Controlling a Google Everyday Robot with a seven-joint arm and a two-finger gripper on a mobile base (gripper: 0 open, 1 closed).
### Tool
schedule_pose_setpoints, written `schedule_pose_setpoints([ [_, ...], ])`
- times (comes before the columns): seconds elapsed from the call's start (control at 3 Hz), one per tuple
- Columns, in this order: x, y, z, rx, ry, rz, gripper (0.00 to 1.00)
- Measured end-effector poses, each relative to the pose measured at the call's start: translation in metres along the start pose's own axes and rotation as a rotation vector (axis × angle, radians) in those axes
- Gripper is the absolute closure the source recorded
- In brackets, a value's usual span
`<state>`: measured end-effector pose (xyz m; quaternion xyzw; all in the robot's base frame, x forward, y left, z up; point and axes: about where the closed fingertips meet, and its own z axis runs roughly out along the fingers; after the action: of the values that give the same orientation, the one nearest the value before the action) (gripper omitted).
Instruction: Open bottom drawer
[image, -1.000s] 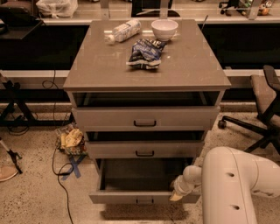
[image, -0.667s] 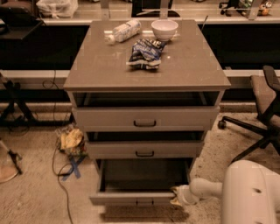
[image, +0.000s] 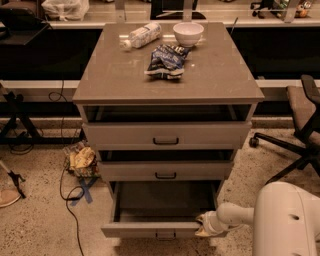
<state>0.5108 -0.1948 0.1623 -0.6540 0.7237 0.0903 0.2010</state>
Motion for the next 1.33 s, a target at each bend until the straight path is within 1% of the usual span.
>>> schedule_pose_setpoints([
  [0.33,0.0071,0.0218,0.0012,0.023,-0.045,0.02,1.0],
  [0.67,0.0039,0.021,-0.0041,0.023,-0.045,0.02,1.0],
  [1.0,0.0029,0.0233,-0.0021,0.019,-0.048,0.02,0.74],
  [1.33,0.0022,0.0245,-0.0009,0.016,-0.049,0.02,0.5],
])
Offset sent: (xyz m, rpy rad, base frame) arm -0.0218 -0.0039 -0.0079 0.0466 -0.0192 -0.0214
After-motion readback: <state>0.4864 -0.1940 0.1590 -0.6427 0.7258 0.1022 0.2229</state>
